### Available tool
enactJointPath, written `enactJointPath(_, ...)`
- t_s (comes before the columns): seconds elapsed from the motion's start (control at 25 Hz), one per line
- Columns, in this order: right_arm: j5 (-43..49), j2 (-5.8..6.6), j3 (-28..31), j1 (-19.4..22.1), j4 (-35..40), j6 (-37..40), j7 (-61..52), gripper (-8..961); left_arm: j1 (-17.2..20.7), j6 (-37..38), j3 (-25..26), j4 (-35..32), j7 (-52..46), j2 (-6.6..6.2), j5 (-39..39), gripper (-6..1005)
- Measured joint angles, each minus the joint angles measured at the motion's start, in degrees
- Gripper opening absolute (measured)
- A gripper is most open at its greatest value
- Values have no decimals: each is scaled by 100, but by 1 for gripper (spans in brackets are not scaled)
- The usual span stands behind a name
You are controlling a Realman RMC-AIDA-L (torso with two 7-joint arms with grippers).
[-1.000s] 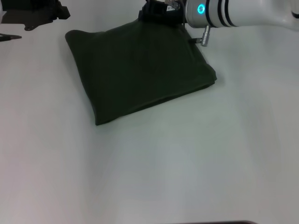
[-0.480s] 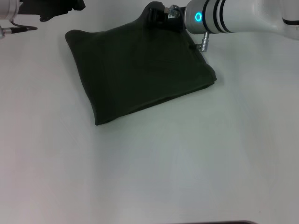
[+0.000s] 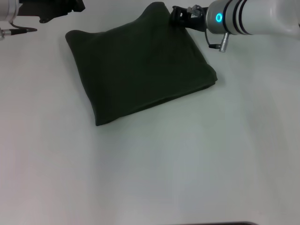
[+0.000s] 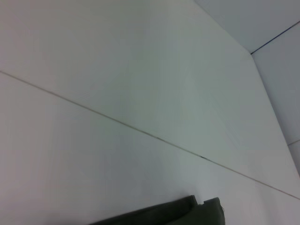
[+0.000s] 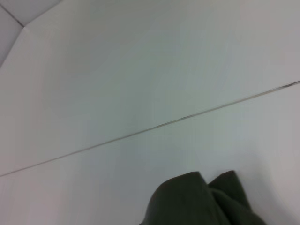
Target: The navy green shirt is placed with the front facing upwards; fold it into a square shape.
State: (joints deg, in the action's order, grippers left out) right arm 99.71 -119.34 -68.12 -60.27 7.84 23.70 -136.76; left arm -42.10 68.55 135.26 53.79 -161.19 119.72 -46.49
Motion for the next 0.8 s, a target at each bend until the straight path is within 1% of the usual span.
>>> enactJointPath(0.12,9,60,2,85,81,193,-55,85,2,-3,0,0,0,-2,0,9)
enactJointPath(0.24,122,150,0,275,394,760,-240,86,12,12,1,0,1,-12,0,10)
enactJointPath(0.32,255,228,2,476,734,1248,-434,86,25,48,1,0,8,-22,0,10)
enactJointPath(0.36,337,295,21,704,1128,1693,-543,87,42,108,2,0,34,-32,0,10)
enactJointPath(0.4,337,295,21,704,1128,1693,-543,87,42,108,2,0,34,-32,0,10)
enactJointPath(0.56,349,369,83,1135,1769,2332,-627,88,59,241,1,-18,109,-37,0,11)
enactJointPath(0.64,353,410,118,1223,1869,2540,-665,88,61,259,1,-47,140,-37,0,11)
enactJointPath(0.8,402,503,117,1272,1859,2843,-673,89,59,305,5,-61,155,-64,0,11)
